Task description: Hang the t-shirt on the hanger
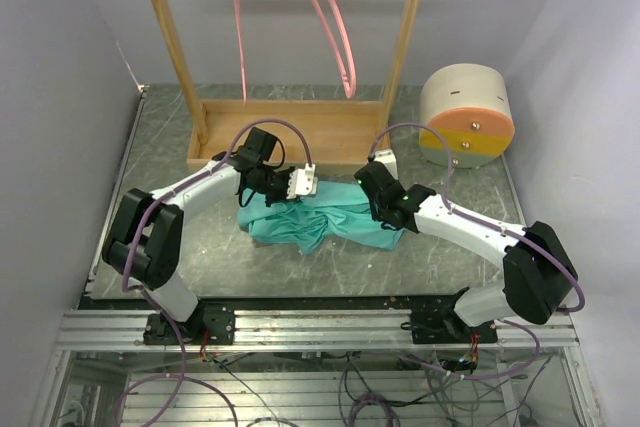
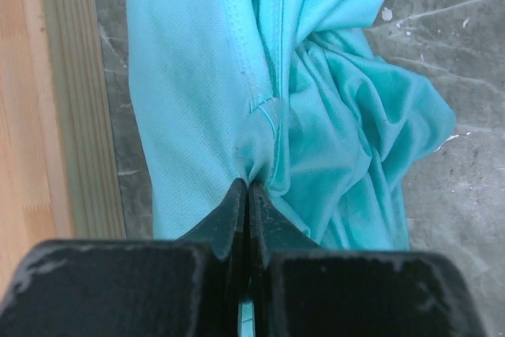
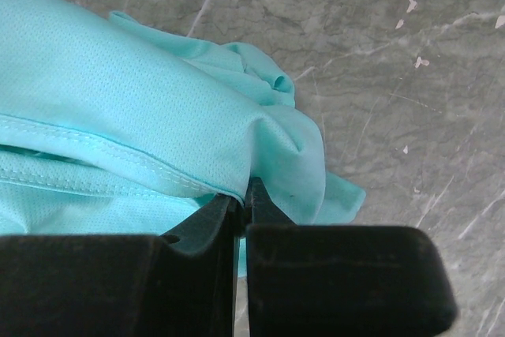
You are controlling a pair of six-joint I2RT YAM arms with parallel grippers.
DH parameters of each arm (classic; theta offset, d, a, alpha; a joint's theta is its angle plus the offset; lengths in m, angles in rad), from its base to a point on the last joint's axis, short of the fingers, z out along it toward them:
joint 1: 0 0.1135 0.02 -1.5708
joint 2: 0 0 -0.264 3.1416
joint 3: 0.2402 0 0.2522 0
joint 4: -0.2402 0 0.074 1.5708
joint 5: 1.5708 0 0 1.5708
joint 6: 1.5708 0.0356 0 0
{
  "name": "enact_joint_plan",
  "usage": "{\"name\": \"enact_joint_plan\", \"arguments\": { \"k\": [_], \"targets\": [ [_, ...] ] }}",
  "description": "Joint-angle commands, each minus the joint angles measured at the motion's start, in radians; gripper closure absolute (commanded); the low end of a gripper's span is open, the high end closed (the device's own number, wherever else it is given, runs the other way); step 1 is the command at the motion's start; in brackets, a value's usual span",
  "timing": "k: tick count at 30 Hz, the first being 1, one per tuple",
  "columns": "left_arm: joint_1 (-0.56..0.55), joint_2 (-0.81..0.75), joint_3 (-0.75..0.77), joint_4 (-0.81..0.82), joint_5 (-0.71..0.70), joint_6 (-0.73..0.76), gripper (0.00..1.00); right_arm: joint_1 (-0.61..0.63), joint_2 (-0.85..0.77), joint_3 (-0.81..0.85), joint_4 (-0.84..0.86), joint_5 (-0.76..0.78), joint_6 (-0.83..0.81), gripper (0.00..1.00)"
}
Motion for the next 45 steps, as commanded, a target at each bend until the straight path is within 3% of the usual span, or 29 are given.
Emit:
{"name": "enact_joint_plan", "arguments": {
  "k": [1, 11, 15, 22, 26, 29, 34, 40, 44, 45],
  "targets": [
    [0.031, -0.064, 0.032, 0.011, -0.011, -0.138, 0.93, -0.008, -0.025, -0.001, -0.025, 0.015, -0.002, 1.00],
    [0.187, -0.271, 0.174, -0.101, 0.024, -0.648, 0.93, -0.008, -0.106, 0.083, -0.117, -0.042, -0.081, 1.00],
    [0.203, -0.361, 0.186, -0.101, 0.036, -0.808, 0.93, 0.056, -0.076, 0.190, -0.141, -0.055, -0.127, 1.00],
    [0.246, -0.393, 0.392, -0.240, 0.027, -0.902, 0.93, 0.190, 0.020, 0.457, -0.209, -0.051, -0.131, 1.00],
    [0.274, -0.357, 0.509, -0.318, 0.071, -0.944, 0.93, 0.187, 0.018, 0.455, -0.192, -0.039, -0.132, 1.00],
    [0.273, -0.326, 0.468, -0.290, 0.118, -0.999, 0.93, 0.111, 0.002, 0.375, -0.169, -0.080, -0.117, 1.00],
    [0.254, -0.350, 0.273, -0.245, 0.099, -0.945, 0.93, -0.028, -0.002, 0.297, -0.103, -0.137, -0.102, 1.00],
    [0.186, -0.359, 0.147, -0.167, 0.035, -0.922, 0.93, -0.046, 0.107, 0.366, -0.074, -0.156, -0.136, 1.00],
    [0.161, -0.335, 0.108, -0.050, -0.007, -1.004, 0.93, -0.055, 0.171, 0.387, -0.072, -0.181, -0.153, 1.00],
    [0.158, -0.327, 0.103, -0.030, -0.013, -1.014, 0.93, -0.058, 0.178, 0.393, -0.077, -0.189, -0.153, 0.94]
  ]
}}
